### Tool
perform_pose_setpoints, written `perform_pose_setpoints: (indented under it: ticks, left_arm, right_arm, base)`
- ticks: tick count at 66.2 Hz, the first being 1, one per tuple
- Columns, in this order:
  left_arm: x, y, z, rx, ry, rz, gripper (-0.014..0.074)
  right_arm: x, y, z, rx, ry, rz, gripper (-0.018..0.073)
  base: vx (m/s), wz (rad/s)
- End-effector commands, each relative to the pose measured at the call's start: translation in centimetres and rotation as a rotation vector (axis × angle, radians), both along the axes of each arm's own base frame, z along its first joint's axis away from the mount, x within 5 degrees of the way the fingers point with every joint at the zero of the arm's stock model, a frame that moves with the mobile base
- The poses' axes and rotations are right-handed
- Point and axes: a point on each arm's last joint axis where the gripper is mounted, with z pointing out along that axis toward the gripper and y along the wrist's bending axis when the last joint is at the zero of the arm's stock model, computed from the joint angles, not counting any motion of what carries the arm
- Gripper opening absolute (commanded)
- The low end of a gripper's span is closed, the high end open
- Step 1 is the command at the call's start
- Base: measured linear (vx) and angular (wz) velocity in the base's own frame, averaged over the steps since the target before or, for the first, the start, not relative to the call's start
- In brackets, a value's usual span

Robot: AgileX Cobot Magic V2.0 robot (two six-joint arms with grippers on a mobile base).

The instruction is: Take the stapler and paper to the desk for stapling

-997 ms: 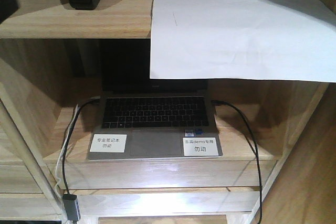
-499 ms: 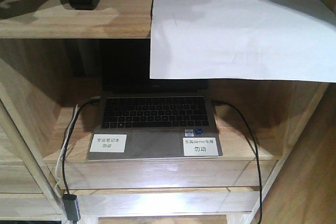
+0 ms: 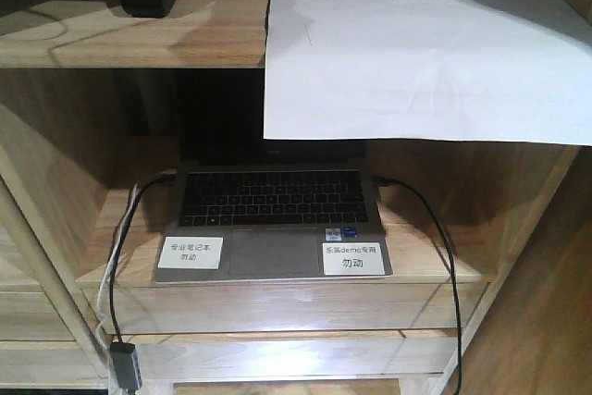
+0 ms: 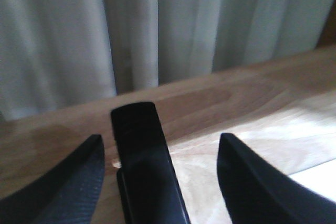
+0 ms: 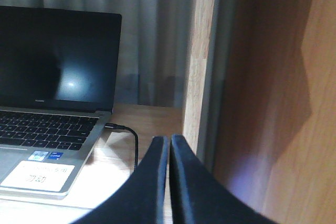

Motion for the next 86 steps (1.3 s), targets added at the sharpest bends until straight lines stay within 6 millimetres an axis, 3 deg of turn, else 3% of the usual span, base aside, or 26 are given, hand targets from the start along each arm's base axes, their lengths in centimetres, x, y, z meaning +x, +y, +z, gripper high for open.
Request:
perform_pose_setpoints:
  ticks: [1, 45, 53, 66, 86]
  left_arm:
    - [-1.5, 0.3, 2.7, -0.049, -0.109, -0.001, 0.0450]
    - [1.0, -0.5, -0.7, -0.022, 0.039, 0.024, 0.0440]
    - [1.1, -0.5, -1.0, -0.016, 0.054, 0.024, 0.0344]
    - [1.0, -0.5, -0.8, -0.016, 0.049, 0.023, -0.0006]
    - [-1.2, 0.3, 3.2, -0.057, -0.057, 0.020, -0.0007]
  right_arm:
    - [-0.1, 0.0, 0.7, -0.009, -0.091, 0.004, -0.0009]
    - [-0.1, 0.0, 0.7, -0.009, -0.091, 0.004, -0.0009]
    - [-0.1, 0.0, 0.7, -0.009, -0.091, 0.004, -0.0009]
    - [-0.1, 0.0, 0.7, -0.009, -0.091, 0.004, -0.0009]
    - [-0.1, 0.0, 0.7, -0.009, -0.091, 0.004, -0.0009]
  base:
    - [0.00, 0.00]
    - [0.00, 0.00]
    - [0.00, 0.00]
    - [0.00, 0.00]
    - [0.00, 0.00]
